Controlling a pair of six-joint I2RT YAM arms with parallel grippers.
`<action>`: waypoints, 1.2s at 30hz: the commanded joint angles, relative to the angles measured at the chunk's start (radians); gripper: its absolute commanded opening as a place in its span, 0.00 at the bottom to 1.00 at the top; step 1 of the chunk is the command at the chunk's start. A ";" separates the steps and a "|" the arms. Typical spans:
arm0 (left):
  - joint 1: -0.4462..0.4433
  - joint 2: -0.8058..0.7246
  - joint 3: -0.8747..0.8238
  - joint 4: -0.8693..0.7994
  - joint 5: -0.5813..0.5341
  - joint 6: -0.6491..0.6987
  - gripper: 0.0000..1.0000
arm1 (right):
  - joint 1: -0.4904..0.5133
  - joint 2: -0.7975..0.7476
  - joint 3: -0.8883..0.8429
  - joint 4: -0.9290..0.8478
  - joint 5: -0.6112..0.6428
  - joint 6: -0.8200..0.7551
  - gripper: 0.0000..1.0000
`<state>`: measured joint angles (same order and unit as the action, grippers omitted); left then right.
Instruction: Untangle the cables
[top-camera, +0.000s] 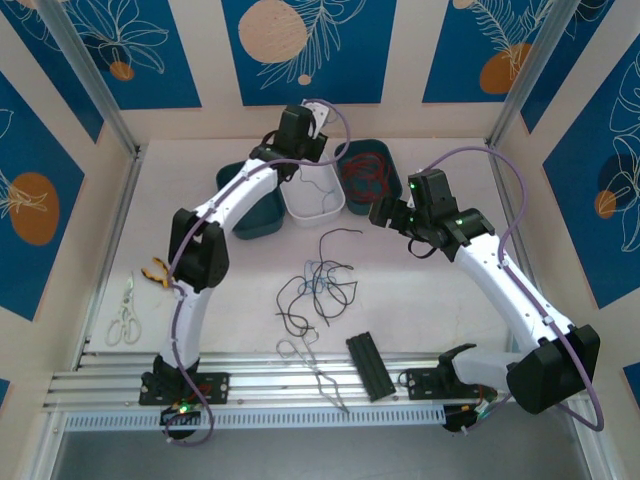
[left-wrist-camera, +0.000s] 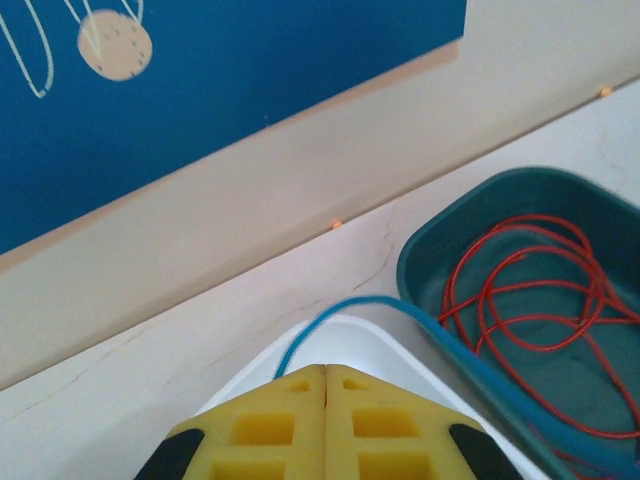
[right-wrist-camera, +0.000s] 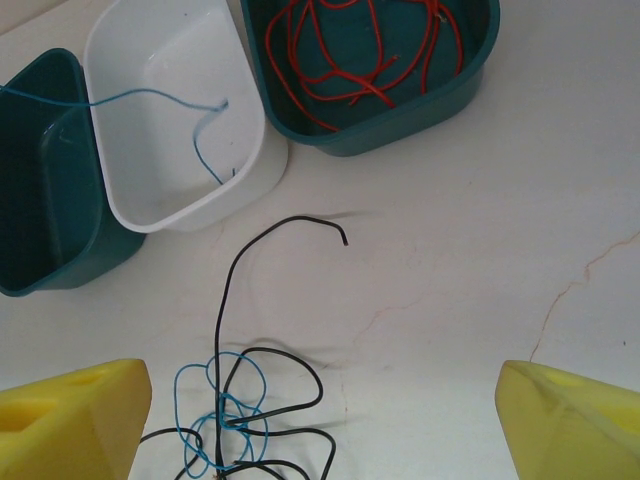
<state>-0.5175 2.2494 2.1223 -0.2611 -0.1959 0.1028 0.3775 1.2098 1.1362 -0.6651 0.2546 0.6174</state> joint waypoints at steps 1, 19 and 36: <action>0.025 0.035 0.070 -0.036 -0.010 0.073 0.00 | 0.004 0.008 -0.011 0.002 -0.005 0.000 0.89; 0.028 0.198 0.298 -0.566 0.220 -0.006 0.00 | 0.003 0.030 0.010 -0.033 -0.002 0.033 0.89; 0.030 0.269 0.320 -0.645 0.131 -0.032 0.33 | 0.011 0.026 0.000 -0.026 -0.018 0.035 0.88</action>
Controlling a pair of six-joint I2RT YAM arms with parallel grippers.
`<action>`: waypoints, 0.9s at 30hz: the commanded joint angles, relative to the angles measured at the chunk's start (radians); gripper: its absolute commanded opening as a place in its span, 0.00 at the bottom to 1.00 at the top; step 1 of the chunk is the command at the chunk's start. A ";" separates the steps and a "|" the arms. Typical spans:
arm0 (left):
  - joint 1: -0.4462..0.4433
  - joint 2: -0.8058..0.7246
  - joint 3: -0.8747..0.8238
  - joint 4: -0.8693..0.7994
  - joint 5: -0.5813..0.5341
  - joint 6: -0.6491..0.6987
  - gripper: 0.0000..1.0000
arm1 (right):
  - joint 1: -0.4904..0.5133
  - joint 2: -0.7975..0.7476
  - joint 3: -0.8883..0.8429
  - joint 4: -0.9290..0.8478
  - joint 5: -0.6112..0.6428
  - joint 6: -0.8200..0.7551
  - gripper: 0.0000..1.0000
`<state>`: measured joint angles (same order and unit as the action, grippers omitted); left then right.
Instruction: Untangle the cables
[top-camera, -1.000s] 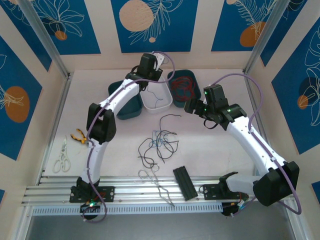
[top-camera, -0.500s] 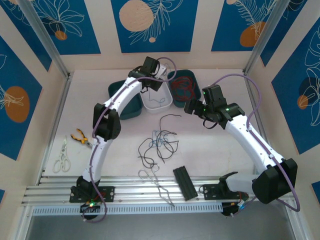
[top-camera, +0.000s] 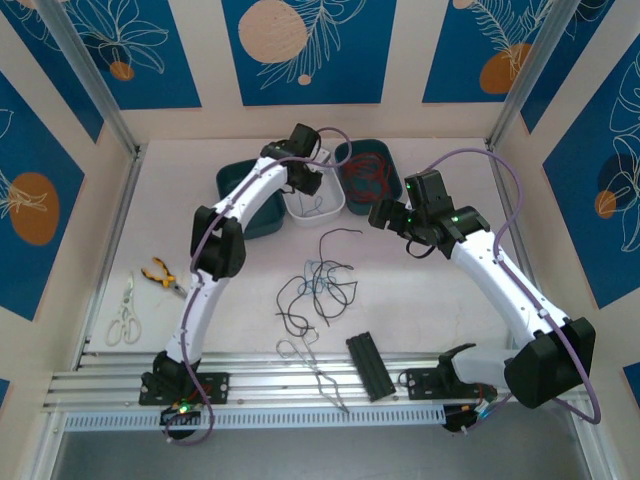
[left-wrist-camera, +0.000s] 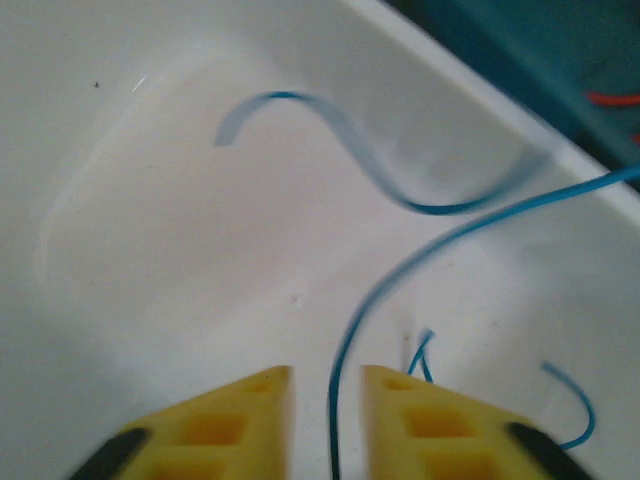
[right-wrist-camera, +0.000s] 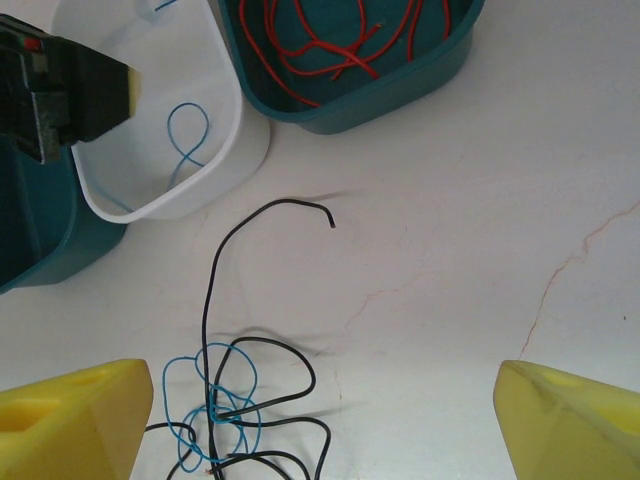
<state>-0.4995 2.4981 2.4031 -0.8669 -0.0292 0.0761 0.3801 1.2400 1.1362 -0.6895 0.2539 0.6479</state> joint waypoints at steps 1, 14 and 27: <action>0.011 0.017 0.039 -0.040 -0.034 -0.004 0.41 | 0.008 0.004 0.006 0.001 -0.020 0.001 0.88; 0.012 -0.092 0.038 -0.040 -0.017 -0.026 0.69 | 0.022 0.099 0.073 0.012 -0.039 -0.016 0.87; 0.011 -0.535 -0.391 0.191 -0.095 -0.158 1.00 | 0.191 0.116 0.090 -0.098 0.036 0.029 0.68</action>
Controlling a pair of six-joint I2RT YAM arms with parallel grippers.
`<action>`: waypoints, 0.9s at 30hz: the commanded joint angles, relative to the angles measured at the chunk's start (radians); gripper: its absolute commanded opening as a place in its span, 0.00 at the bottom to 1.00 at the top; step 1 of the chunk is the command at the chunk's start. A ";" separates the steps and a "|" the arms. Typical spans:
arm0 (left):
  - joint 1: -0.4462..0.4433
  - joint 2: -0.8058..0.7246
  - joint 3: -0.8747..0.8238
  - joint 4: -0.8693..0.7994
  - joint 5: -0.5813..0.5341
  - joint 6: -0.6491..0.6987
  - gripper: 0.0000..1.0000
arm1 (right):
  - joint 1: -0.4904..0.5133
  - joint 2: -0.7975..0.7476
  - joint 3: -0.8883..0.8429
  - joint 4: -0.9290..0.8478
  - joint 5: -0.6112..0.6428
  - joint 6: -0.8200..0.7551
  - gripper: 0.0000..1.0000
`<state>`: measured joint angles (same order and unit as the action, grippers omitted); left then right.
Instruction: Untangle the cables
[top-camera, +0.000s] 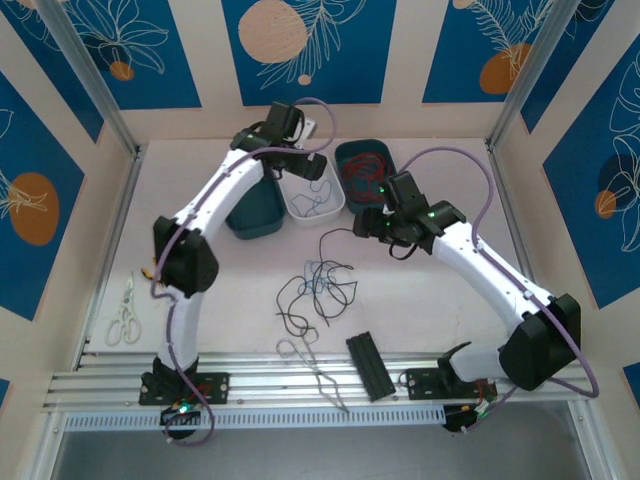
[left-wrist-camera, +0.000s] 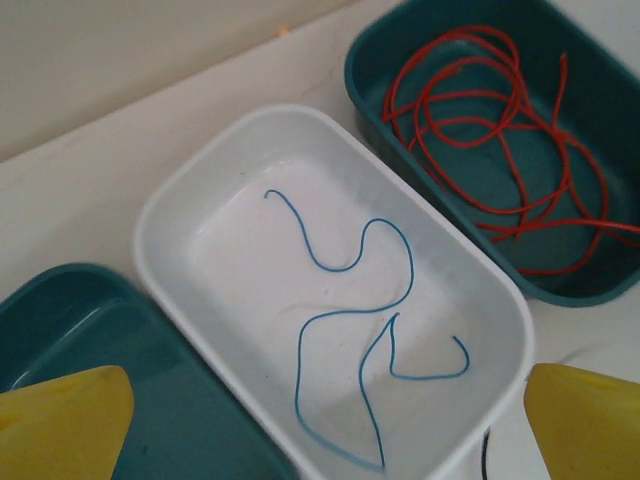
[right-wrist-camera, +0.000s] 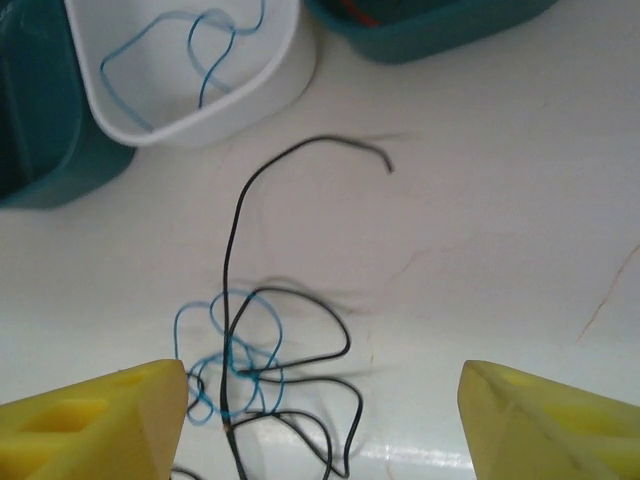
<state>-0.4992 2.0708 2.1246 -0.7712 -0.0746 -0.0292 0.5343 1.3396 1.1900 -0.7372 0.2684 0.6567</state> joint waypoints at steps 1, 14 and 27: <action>0.012 -0.154 -0.179 0.132 -0.067 -0.071 1.00 | 0.058 0.023 0.039 -0.053 0.019 0.025 0.66; 0.064 -0.779 -1.003 0.497 -0.335 -0.435 1.00 | 0.280 0.360 0.286 -0.128 -0.015 0.025 0.43; 0.067 -1.077 -1.524 0.622 0.058 -0.674 0.90 | 0.308 0.667 0.501 -0.263 -0.020 0.058 0.32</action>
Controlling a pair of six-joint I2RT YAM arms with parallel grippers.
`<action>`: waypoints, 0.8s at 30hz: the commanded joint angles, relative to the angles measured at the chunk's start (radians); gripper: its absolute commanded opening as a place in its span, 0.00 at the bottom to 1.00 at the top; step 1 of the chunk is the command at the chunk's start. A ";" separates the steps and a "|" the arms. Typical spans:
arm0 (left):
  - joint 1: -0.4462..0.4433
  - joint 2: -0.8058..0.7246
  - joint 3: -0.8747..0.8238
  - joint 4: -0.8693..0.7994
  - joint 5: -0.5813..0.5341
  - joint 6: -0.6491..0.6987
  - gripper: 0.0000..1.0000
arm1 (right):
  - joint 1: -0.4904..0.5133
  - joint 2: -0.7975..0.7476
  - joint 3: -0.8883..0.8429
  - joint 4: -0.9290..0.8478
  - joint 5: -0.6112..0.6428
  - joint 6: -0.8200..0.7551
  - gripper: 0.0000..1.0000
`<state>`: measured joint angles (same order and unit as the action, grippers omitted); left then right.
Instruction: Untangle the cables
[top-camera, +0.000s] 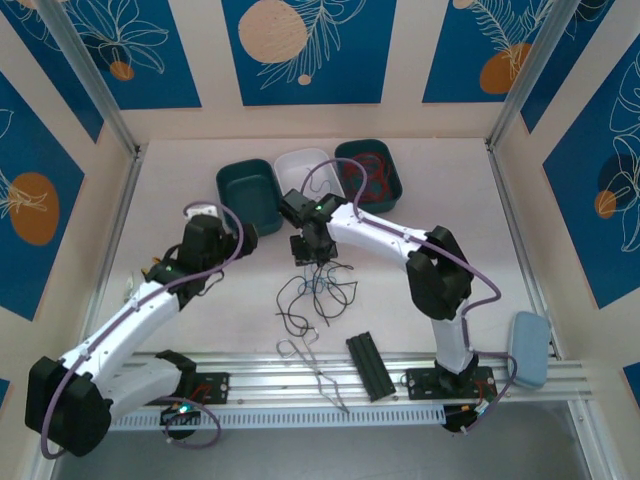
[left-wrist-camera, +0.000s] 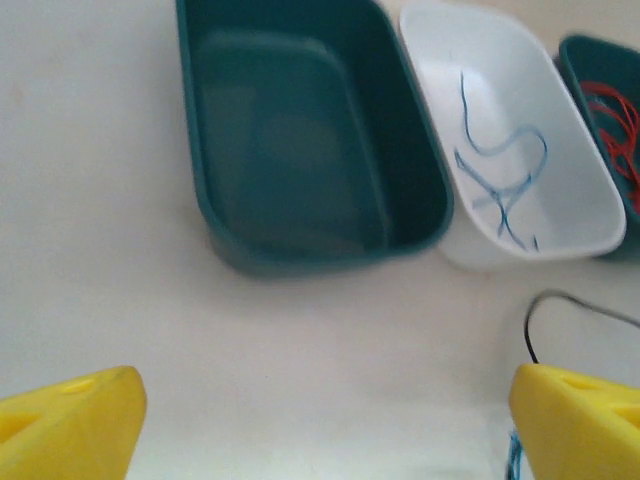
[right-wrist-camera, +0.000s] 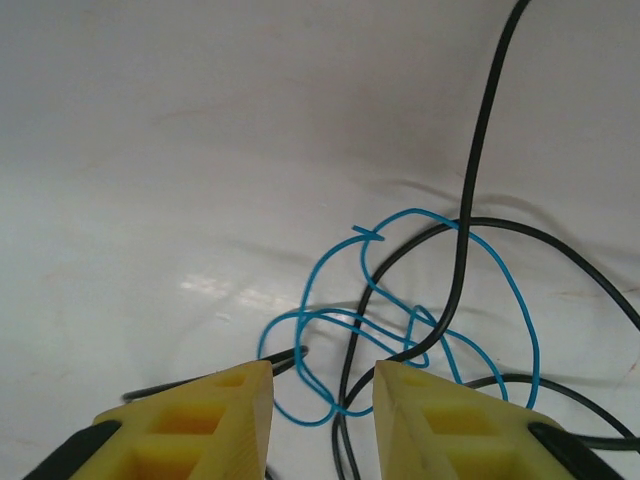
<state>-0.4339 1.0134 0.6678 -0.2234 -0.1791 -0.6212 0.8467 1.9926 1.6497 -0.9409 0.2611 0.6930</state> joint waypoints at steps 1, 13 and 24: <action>-0.001 -0.021 -0.093 0.097 0.196 -0.089 0.88 | -0.006 0.024 0.045 -0.062 -0.014 0.024 0.32; -0.127 0.070 -0.245 0.234 0.474 -0.072 0.71 | -0.006 0.109 0.089 -0.043 -0.079 0.025 0.32; -0.199 0.276 -0.239 0.361 0.493 -0.048 0.54 | -0.015 0.159 0.071 -0.040 -0.077 0.039 0.33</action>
<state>-0.6209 1.2518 0.4232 0.0696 0.2798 -0.6842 0.8371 2.1433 1.7218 -0.9771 0.2096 0.7158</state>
